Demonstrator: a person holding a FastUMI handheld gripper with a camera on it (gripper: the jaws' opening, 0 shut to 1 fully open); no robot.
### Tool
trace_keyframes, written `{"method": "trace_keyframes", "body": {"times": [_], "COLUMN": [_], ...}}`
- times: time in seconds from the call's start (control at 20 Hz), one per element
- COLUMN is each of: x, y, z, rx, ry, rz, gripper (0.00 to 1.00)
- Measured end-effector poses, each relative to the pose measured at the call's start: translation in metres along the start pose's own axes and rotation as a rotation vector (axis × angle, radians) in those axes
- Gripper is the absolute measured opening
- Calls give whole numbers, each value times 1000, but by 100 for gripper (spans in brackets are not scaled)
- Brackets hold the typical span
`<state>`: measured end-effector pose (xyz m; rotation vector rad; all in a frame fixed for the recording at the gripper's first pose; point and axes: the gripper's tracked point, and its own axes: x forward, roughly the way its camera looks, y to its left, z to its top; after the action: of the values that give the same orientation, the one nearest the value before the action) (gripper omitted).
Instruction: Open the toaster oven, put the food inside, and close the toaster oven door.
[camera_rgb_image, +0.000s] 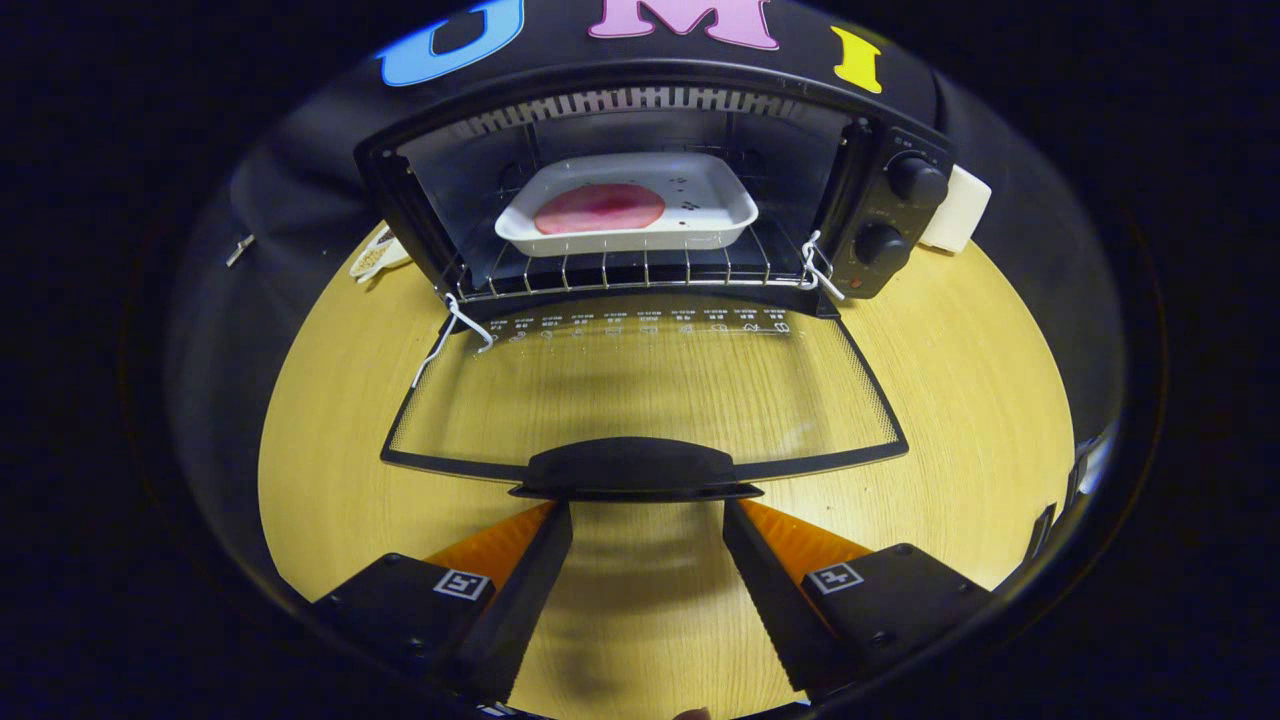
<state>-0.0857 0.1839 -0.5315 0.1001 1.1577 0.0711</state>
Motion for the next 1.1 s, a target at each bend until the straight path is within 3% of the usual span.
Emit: {"method": "trace_keyframes", "body": {"times": [0.5, 1.1], "x": [-43, -106], "y": [1, -3], "z": [31, 103], "rx": [93, 67], "ry": [-126, -361], "rz": [77, 114], "gripper": [99, 99]}}
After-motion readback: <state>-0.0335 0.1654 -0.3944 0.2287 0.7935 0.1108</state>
